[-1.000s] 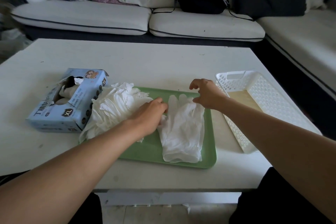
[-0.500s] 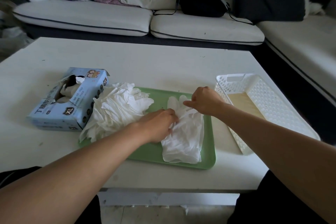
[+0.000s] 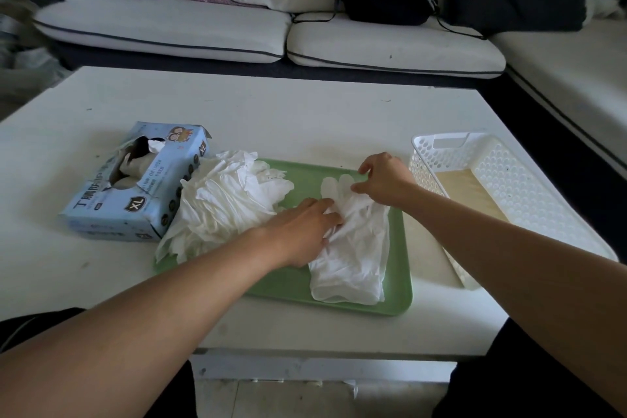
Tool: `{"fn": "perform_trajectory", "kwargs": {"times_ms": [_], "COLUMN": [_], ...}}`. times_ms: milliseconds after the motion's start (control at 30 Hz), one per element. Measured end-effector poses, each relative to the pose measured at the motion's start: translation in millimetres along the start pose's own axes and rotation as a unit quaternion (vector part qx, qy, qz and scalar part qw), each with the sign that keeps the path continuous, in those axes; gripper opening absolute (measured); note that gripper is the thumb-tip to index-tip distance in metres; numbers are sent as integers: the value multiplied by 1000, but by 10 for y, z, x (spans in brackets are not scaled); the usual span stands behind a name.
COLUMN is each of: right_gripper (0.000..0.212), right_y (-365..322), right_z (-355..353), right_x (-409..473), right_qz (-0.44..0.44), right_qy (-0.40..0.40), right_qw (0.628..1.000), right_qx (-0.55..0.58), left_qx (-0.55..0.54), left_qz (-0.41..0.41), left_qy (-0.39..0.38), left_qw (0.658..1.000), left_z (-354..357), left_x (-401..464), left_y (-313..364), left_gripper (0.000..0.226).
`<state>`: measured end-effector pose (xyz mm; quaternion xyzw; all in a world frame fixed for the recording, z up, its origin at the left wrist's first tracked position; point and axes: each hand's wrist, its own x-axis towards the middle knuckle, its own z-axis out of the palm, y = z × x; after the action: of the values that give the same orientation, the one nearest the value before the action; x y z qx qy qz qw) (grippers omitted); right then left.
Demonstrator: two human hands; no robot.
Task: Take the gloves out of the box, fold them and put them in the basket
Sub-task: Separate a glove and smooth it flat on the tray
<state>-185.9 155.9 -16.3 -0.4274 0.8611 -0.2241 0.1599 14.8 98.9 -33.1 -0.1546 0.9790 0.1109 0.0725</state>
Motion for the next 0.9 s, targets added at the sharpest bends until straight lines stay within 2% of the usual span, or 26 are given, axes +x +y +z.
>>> {"fn": "perform_trajectory", "kwargs": {"times_ms": [67, 200, 333, 500, 633, 800, 900], "right_gripper": [24, 10, 16, 13, 20, 20, 14], "right_y": [49, 59, 42, 39, 48, 33, 26], "right_z": [-12, -35, -63, -96, -98, -122, -51], "right_x": [-1, -2, 29, 27, 23, 34, 18], "right_qz": [1, 1, -2, -23, -35, -70, -89], "right_qy": [-19, -21, -20, 1, 12, -45, -79], "right_qw": [1000, 1000, 1000, 999, 999, 996, 992], "right_qx": [-16, -14, 0, 26, 4, -23, -49], "left_qx": [3, 25, 34, 34, 22, -11, 5], "left_qz": [-1, -6, -23, -18, -10, -27, -31], "left_qy": [2, 12, 4, 7, -2, -14, -10], "left_qw": [1000, 1000, 999, 999, 1000, 999, 999], "left_z": [-10, -45, -74, -93, -128, -131, -124], "left_x": [6, 6, 5, 6, 17, 92, 145], "left_y": [15, 48, 40, 33, 36, -2, -32], "left_gripper": [48, 50, 57, 57, 64, 79, 80]}}
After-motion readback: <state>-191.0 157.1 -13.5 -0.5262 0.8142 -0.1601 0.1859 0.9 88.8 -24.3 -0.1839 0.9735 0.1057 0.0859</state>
